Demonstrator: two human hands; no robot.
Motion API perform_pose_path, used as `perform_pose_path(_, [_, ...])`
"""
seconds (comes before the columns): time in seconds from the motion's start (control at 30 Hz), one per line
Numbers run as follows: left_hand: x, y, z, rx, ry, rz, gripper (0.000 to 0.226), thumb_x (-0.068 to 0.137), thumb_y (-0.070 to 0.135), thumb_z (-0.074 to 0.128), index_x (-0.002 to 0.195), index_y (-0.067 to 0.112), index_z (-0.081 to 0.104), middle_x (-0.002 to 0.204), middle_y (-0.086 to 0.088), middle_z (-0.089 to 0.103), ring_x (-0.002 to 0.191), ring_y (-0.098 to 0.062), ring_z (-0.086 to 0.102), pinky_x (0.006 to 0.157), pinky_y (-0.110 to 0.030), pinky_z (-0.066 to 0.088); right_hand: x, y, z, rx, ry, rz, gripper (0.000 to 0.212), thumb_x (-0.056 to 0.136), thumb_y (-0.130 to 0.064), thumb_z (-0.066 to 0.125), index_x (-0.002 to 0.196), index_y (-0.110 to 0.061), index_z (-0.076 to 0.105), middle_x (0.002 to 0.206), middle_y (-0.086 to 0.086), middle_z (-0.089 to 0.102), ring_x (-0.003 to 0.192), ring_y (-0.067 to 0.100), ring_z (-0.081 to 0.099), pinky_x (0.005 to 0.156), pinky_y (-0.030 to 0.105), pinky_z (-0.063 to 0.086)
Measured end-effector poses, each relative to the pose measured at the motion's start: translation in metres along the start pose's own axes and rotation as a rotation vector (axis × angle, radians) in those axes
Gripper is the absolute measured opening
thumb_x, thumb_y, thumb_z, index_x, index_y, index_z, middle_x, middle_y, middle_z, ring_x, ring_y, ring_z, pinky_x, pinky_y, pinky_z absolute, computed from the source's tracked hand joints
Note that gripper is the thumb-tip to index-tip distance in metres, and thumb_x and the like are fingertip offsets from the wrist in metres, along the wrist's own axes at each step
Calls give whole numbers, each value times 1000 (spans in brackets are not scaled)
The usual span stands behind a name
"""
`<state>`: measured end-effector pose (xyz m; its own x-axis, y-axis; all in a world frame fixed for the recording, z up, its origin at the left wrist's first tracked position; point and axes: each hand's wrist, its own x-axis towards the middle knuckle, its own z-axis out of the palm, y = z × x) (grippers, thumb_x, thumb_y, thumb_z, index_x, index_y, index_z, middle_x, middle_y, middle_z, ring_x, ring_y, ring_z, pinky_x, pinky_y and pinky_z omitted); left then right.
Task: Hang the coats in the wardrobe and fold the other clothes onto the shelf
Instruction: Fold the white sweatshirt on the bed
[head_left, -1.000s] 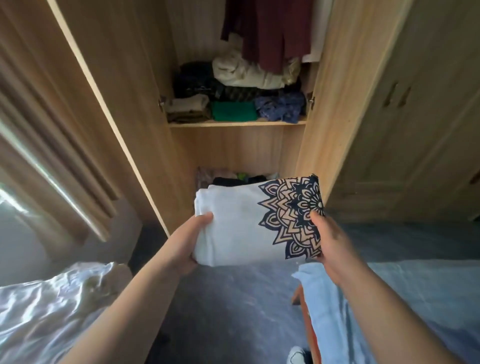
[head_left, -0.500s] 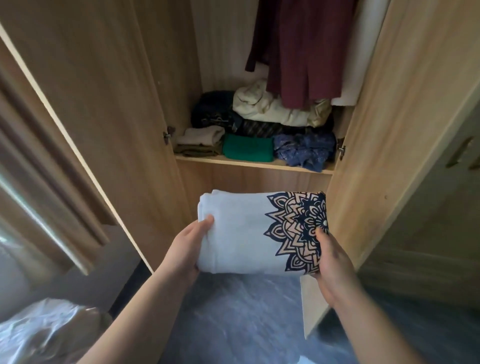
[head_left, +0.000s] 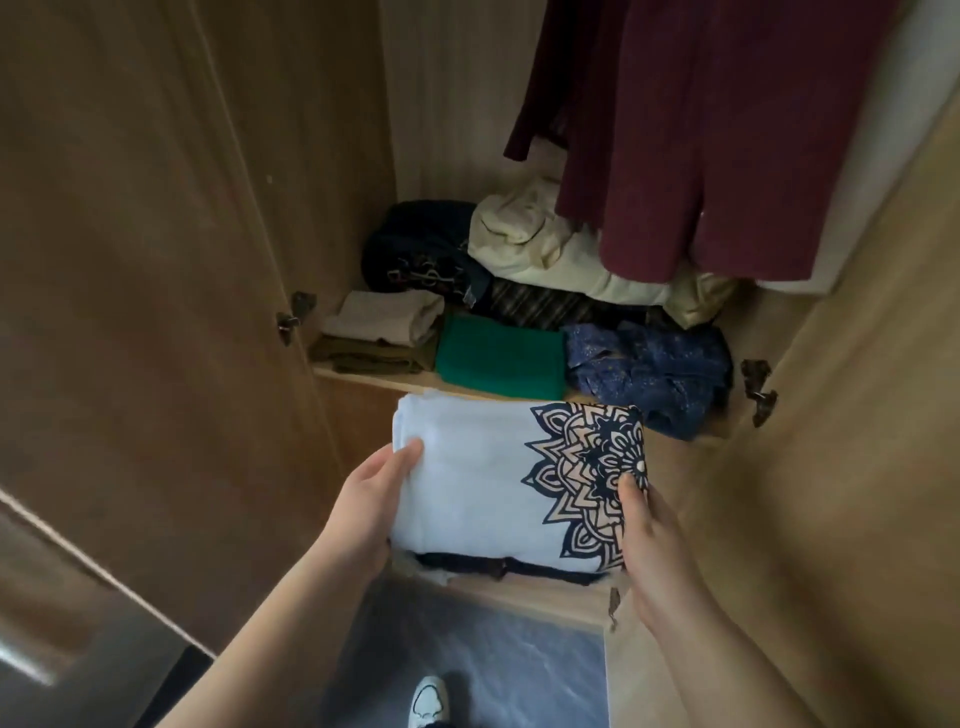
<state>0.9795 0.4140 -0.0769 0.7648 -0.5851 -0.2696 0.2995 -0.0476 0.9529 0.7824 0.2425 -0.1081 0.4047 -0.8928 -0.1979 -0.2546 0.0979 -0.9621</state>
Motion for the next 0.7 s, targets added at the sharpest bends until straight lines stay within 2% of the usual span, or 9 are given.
perform_pose_path(0.1, [76, 18, -5, 17, -36, -27, 31, 96, 43, 59, 114, 19, 67, 102, -6, 76, 90, -27, 75, 71, -40, 60, 56, -23, 37, -79, 17, 12, 36, 102, -51, 33, 120, -28, 54, 109, -5, 61, 91, 14, 57, 84, 25, 42])
perform_pose_path(0.17, [126, 33, -9, 15, -68, -52, 36, 93, 47, 61, 117, 20, 65, 106, -5, 76, 95, -29, 74, 82, -49, 59, 90, -41, 60, -89, 41, 25, 35, 103, -47, 34, 124, -26, 53, 107, -4, 59, 83, 8, 56, 71, 21, 42])
perform_pose_path(0.23, [174, 44, -8, 15, -72, -56, 37, 93, 46, 62, 118, 20, 66, 108, -5, 75, 96, -28, 73, 87, -51, 58, 123, -55, 80, -113, 73, 13, 39, 103, -47, 34, 131, -25, 52, 110, -4, 59, 89, 12, 57, 76, 22, 42])
perform_pose_path(0.33, [235, 59, 5, 43, -49, -81, 29, 94, 42, 63, 110, 19, 69, 102, -4, 76, 89, -25, 74, 77, -41, 59, 169, -69, 98, -172, 123, 9, 43, 103, -47, 35, 128, -19, 56, 116, 2, 64, 97, 21, 58, 85, 30, 42])
perform_pose_path(0.4, [268, 66, 15, 86, -32, -109, 29, 93, 43, 64, 107, 18, 69, 100, -3, 74, 90, -25, 72, 75, -38, 58, 196, -77, 106, -200, 157, 9, 42, 103, -46, 36, 124, -17, 58, 111, 3, 64, 96, 23, 58, 85, 31, 42])
perform_pose_path(0.5, [314, 75, 26, 135, -75, -103, 30, 95, 45, 61, 113, 22, 66, 100, 1, 72, 91, -22, 70, 71, -34, 56, 235, -86, 114, -258, 179, 6, 45, 103, -46, 35, 126, -15, 60, 117, 8, 65, 105, 29, 60, 92, 35, 44])
perform_pose_path(0.57, [342, 79, 32, 153, -95, -102, 31, 95, 46, 60, 116, 24, 62, 99, 2, 71, 90, -22, 69, 77, -38, 57, 260, -92, 121, -277, 181, -33, 46, 103, -43, 36, 127, -11, 60, 125, 14, 63, 113, 33, 58, 96, 36, 43])
perform_pose_path(0.63, [365, 80, 39, 189, -91, -93, 32, 96, 45, 58, 120, 23, 62, 101, -1, 70, 90, -23, 68, 83, -41, 56, 283, -93, 126, -334, 179, -37, 47, 104, -41, 36, 125, -6, 60, 125, 18, 62, 114, 35, 58, 93, 36, 42])
perform_pose_path(0.7, [385, 75, 44, 267, -86, -113, 39, 97, 45, 57, 126, 18, 61, 112, -7, 68, 95, -26, 66, 86, -40, 54, 304, -87, 132, -448, 165, 2, 51, 104, -44, 33, 120, -4, 60, 122, 21, 62, 111, 37, 58, 90, 37, 42])
